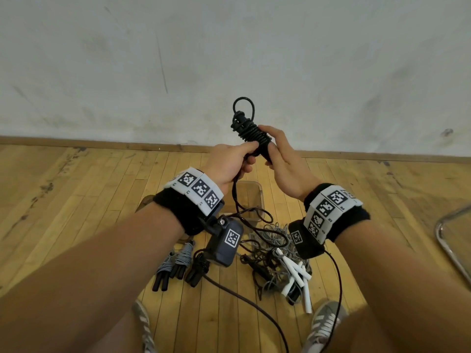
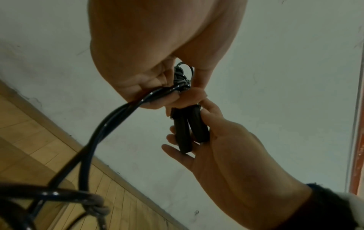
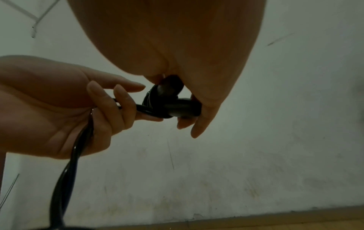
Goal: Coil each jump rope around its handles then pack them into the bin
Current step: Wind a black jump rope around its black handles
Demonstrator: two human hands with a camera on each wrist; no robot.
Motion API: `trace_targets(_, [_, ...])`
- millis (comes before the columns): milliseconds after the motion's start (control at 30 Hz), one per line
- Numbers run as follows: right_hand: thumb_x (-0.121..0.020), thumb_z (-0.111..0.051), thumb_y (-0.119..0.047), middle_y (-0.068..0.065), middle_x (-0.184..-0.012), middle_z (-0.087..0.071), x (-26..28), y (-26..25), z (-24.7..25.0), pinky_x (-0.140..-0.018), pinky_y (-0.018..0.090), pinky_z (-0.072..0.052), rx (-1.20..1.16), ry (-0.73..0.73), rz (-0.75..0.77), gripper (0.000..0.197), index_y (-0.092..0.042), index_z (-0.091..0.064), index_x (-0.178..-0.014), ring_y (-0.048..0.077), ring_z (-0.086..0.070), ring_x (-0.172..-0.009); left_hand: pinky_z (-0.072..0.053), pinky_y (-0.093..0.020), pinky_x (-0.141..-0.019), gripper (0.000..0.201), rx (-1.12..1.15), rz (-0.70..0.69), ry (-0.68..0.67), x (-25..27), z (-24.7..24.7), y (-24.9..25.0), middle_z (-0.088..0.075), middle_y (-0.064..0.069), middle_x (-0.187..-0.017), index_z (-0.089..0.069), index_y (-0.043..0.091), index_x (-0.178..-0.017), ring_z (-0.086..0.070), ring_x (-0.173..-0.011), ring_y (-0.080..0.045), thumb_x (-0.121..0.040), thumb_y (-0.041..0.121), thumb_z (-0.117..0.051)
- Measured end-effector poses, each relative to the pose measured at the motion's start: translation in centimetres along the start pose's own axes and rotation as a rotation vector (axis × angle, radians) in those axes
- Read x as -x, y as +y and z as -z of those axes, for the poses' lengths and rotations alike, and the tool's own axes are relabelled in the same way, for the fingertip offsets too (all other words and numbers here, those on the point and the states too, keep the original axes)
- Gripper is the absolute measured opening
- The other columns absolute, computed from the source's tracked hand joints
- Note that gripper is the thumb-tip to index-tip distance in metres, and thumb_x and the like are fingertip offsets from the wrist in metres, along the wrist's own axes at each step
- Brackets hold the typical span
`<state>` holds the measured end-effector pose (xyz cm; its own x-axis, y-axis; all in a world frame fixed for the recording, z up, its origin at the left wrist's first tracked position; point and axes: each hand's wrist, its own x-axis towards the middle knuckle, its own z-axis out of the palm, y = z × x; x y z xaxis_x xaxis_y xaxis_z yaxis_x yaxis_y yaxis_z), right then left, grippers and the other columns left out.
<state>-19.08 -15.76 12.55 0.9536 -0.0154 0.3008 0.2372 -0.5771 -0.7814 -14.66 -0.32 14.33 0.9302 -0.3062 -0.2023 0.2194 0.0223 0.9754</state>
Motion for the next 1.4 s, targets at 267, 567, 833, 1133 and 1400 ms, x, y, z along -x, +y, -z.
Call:
trace_targets(267, [-0.1,-0.062,-0.016,0.002,-0.093,-0.056,0.5,-1.4,0.2,-0.07,0.019,-0.047,-0.082,-0.04,0.008,0.062,-0.029,-0.033,-0.153,0.004,-0.053,-0.07,-0.037,-0.021,-0.048,0.049,-0.076,-0.043,0.053,-0.1,0.2,0.0,-0.059,0.002,-0.061,-0.075,0.004,-0.087,-0.049,-0.05,-0.008,-0.084,0.053,-0.077])
trace_targets(567, [-0.097,-0.068,-0.019,0.014,-0.109,-0.075,0.8,-2.4,0.4,-0.084,0.044,-0.062,-0.507,-0.105,-0.319,0.047,-0.019,-0.05,-0.14,0.034,-0.076,-0.089,-0.042,-0.016,-0.055,0.041,-0.116,-0.163,-0.114,-0.1,0.3,0.5,-0.05,0.005,-0.053,-0.065,0.002,-0.079,-0.048,-0.051,-0.008,-0.096,0.039,-0.068])
trace_targets(833, [-0.09,-0.075,-0.005,0.01,-0.111,-0.071,0.2,-1.2,1.2,-0.073,0.034,-0.063,-0.328,0.1,-0.213,0.059,-0.016,-0.051,-0.142,0.027,-0.077,-0.083,-0.044,-0.018,-0.057,0.02,-0.202,-0.141,-0.08,-0.2,0.5,0.0,-0.059,0.005,-0.065,-0.077,0.011,-0.105,-0.052,-0.054,-0.004,-0.094,0.028,-0.072])
trace_targets(1133, [-0.091,-0.074,-0.018,-0.002,-0.11,-0.067,-0.1,0.3,1.9,-0.072,0.041,-0.064,-0.024,0.217,-0.242,0.06,-0.022,-0.045,-0.144,0.016,-0.074,-0.068,-0.036,-0.018,-0.049,0.021,-0.163,-0.122,-0.113,0.2,0.0,0.2,-0.052,0.007,-0.058,-0.073,0.004,-0.113,-0.041,-0.047,-0.006,-0.101,0.017,-0.061])
trace_targets(1400, [-0.106,-0.048,-0.033,-0.006,-0.104,-0.059,0.1,-0.5,0.6,-0.08,0.044,-0.057,0.042,0.069,-0.183,0.057,-0.027,-0.02,-0.155,0.02,-0.064,-0.089,-0.034,-0.02,-0.049,0.015,-0.044,-0.099,-0.084,0.0,0.0,0.3,-0.051,0.005,-0.06,-0.068,0.009,-0.086,-0.041,-0.047,-0.007,-0.097,0.018,-0.066])
